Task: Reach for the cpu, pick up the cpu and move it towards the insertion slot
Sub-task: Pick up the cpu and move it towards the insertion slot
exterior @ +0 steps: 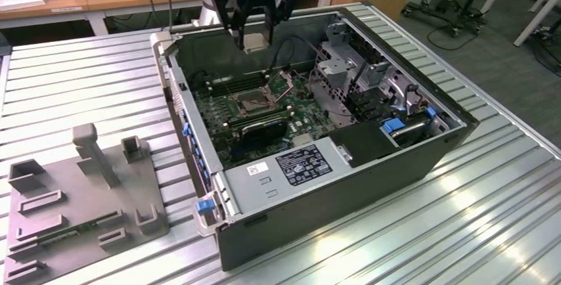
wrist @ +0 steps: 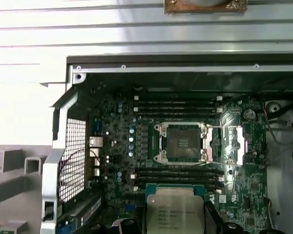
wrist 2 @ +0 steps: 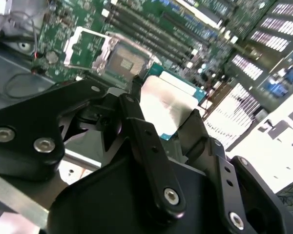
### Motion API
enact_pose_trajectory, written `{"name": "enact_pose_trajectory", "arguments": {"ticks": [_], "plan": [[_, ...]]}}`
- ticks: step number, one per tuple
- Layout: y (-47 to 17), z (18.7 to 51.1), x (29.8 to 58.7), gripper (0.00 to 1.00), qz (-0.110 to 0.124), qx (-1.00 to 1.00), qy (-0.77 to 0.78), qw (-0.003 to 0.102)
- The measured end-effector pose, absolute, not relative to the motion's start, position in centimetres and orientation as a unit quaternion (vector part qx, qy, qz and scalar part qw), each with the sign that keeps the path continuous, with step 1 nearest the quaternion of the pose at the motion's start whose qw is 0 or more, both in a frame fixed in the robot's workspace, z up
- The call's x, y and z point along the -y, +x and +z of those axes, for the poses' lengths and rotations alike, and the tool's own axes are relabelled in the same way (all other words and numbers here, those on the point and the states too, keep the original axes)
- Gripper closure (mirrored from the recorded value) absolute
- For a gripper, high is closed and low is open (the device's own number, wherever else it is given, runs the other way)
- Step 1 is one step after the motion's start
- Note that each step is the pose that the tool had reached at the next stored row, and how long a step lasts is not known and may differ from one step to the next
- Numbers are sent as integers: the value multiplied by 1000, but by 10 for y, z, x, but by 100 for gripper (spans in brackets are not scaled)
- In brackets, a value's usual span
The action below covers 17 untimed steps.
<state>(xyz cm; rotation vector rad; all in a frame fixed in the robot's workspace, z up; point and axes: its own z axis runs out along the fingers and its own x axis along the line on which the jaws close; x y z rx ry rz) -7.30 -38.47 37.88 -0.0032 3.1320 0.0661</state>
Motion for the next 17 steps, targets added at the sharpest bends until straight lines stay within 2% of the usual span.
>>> {"name": "enact_pose_trajectory", "arguments": {"ticks": [8,17], "plan": [[-72,378,359,45,21,-1000,-1,4],[-70,378,357,45,21,-1000,-1,4]]}}
